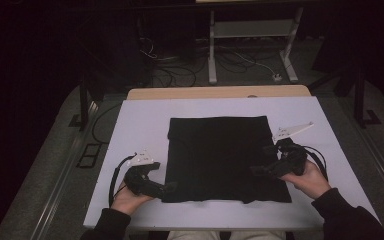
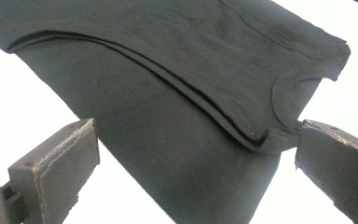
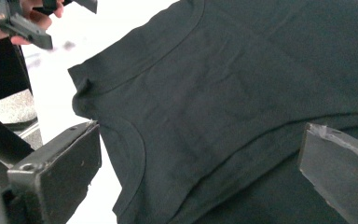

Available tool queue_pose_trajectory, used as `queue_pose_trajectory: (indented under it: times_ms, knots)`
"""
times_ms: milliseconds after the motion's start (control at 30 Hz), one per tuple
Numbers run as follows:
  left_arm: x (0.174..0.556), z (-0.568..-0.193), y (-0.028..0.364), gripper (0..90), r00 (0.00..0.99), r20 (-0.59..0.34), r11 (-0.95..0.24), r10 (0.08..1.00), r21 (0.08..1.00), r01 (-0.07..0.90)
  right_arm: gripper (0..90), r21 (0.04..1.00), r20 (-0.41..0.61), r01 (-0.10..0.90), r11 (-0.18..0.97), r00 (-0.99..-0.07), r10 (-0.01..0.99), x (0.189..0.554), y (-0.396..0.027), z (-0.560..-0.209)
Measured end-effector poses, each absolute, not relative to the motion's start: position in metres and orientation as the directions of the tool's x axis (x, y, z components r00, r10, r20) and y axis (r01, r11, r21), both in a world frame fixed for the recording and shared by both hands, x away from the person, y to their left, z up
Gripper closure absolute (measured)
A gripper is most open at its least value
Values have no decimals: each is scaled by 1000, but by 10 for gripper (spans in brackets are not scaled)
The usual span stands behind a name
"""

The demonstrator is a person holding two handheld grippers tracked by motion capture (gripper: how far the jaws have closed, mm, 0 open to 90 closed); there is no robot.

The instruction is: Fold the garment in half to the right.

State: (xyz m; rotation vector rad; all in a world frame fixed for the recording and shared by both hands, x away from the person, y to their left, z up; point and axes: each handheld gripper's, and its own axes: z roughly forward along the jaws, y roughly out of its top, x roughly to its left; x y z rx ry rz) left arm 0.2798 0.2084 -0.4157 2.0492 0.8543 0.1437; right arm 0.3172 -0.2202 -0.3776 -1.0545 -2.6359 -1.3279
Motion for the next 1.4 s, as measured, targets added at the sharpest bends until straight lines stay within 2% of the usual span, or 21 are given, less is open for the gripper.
queue_pose_trajectory:
  times_ms: [867, 1400]
  knots:
    - [266, -424, 227, 0, 760, -183, -385, 623, 774, 502, 0, 754, 210, 506, 419, -790, 576, 389, -168, -335]
    - [260, -434, 224, 0, 789, -171, -448, 590, 744, 496, 0, 748, 198, 504, 433, -791, 579, 432, -131, -331]
